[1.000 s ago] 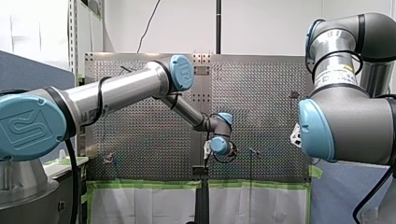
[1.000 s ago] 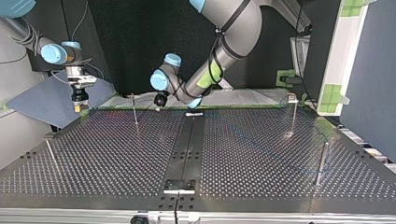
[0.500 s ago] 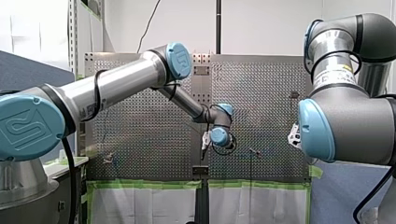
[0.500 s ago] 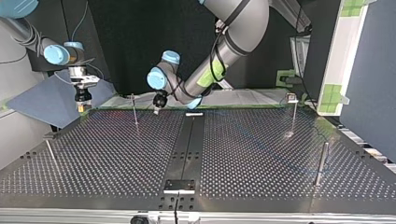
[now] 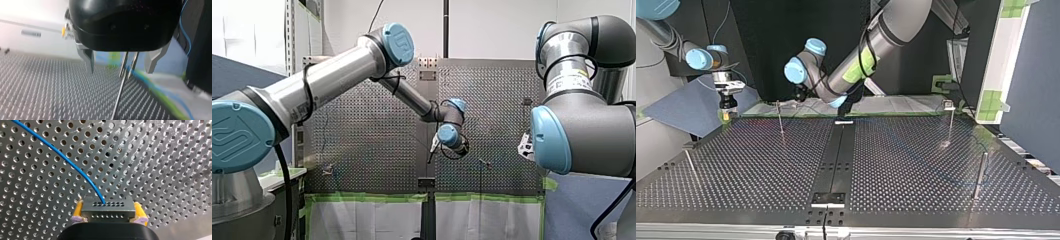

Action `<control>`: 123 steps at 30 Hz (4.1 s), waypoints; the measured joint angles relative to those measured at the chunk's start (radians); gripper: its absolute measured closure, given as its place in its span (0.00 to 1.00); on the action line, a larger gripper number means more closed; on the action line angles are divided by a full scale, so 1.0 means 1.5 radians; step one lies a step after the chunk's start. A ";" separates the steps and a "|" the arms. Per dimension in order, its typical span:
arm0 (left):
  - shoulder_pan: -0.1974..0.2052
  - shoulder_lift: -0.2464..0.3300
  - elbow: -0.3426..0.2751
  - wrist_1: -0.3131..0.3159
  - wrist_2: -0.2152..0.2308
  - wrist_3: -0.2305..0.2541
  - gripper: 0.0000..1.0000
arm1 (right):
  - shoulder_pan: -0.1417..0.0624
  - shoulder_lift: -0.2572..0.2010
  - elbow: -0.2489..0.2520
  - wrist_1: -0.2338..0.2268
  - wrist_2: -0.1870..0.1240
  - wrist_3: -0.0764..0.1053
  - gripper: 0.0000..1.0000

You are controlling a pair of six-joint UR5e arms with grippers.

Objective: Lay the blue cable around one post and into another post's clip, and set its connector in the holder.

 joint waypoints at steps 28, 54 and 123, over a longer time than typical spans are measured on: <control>-0.013 -0.012 -0.067 0.126 0.066 -0.139 0.00 | 0.014 0.002 0.000 0.004 0.000 0.003 1.00; -0.007 -0.034 -0.067 0.174 0.024 -0.200 0.00 | 0.019 0.005 0.000 0.007 0.000 0.004 1.00; 0.011 0.237 -0.345 0.268 -0.079 -0.219 0.00 | 0.039 0.006 0.000 0.028 0.000 0.005 1.00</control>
